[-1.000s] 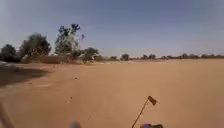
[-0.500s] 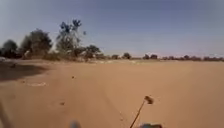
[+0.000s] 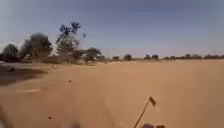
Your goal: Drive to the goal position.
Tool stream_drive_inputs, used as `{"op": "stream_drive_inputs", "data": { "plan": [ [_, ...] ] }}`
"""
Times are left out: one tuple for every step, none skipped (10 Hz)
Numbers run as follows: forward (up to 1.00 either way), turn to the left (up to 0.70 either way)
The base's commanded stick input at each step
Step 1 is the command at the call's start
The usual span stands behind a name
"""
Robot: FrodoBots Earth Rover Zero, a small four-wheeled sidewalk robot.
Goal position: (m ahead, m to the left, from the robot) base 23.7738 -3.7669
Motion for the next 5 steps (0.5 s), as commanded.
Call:
{"op": "stream_drive_inputs", "data": {
  "plan": [
    [0.70,0.00],
    [0.70,0.00],
    [0.70,0.00],
    [0.70,0.00],
    [0.70,0.00]
  ]
}}
